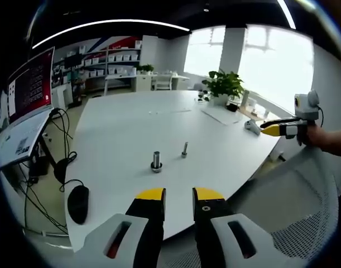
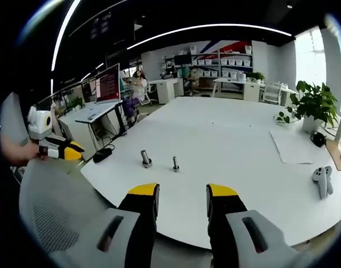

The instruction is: Place the washer onto the threaded stud by aligning its center hole with the stud, sliding it down to the base, and recovering from edge contact or off-axis alignment until the washer reaches the visible bottom stop.

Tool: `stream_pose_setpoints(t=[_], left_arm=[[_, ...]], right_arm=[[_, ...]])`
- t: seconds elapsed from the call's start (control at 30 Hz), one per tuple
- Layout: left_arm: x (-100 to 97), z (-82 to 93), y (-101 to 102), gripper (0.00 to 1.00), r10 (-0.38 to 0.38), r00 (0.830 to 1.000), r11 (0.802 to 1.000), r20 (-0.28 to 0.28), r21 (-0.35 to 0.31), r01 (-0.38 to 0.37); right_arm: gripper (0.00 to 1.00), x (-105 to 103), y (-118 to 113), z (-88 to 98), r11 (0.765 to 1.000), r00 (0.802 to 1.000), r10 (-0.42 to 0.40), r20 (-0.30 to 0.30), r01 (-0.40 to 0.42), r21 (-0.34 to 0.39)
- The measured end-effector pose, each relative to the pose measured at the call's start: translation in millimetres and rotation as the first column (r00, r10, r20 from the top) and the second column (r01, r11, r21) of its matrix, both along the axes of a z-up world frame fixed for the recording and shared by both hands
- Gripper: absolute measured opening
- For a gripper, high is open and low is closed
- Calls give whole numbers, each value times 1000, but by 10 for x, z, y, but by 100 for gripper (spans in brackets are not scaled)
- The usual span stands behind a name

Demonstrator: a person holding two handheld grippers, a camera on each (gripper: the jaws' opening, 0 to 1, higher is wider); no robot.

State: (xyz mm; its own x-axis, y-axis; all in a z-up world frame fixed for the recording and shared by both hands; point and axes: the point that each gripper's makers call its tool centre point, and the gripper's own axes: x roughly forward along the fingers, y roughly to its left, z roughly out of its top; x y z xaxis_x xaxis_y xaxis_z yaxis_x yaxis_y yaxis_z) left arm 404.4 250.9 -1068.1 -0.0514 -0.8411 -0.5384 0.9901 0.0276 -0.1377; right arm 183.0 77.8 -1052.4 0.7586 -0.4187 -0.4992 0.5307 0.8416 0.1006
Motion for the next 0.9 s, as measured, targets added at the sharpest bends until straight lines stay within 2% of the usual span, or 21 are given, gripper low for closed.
stream_pose_setpoints(t=[0.1,0.53,0.77,0.9], left_arm=[[-24,14,-12,17,-5,1000,1000,4,-7,5],[10,36,-10,16,12,1000,1000,3,-23,-12],[34,3,-7,16,14,1000,1000,11,-21,-14],[-14,91,-9,16,15,1000,1000,15,-22,-15]], right_arm=[[38,7,52,-121,999,999,24,-44,-22,32],[38,14,67,-65,999,1000,13,-23,-12,37],[38,-5,93,-134,998,997,43,-65,-40,38],[36,-29,69,-150,999,997,41,-72,-38,37]])
